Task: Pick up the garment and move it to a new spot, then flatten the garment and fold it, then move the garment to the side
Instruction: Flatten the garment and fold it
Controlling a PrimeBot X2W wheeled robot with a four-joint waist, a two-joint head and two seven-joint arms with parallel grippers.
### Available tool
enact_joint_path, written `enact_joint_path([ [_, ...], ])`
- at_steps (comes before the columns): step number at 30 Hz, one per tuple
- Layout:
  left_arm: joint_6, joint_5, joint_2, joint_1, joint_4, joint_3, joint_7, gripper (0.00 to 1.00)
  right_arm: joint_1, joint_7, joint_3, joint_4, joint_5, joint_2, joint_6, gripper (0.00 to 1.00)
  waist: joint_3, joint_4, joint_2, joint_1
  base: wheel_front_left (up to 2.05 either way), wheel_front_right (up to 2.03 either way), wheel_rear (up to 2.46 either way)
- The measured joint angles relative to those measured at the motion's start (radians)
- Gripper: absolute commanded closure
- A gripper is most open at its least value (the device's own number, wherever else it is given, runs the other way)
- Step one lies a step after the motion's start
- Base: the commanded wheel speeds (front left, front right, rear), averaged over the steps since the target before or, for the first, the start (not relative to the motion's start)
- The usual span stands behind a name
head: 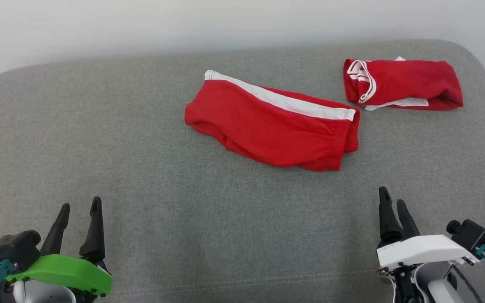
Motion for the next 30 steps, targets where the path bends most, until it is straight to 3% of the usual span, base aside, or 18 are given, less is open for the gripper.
enact_joint_path([
  [9, 0.007, 0.0, 0.0, 0.003, -0.085, -0.018, 0.018, 0.0, -0.147, 0.087, -0.087, 0.058, 0.17, -0.011, -0.003, 0.0, 0.071, 0.006, 0.0, 0.0, 0.0, 0.0, 0.0],
  [14, 0.007, 0.001, 0.0, 0.001, -0.108, -0.019, 0.026, 0.0, -0.239, 0.137, -0.093, 0.126, 0.208, -0.014, -0.003, 0.0, 0.112, 0.012, 0.0, 0.0, 0.0, 0.0, 0.0],
  [20, 0.007, 0.007, -0.003, -0.007, -0.116, -0.032, 0.037, 0.0, -0.338, 0.199, -0.094, 0.259, 0.138, -0.022, -0.003, 0.0, 0.142, 0.024, 0.0, 0.0, 0.0, 0.0, 0.0],
  [30, 0.007, 0.008, -0.027, -0.017, -0.114, -0.056, 0.048, 0.0, -0.492, 0.258, -0.096, 0.33, 0.079, -0.029, -0.003, 0.0, 0.147, 0.056, 0.0, 0.0, 0.0, 0.0, 0.0],
])
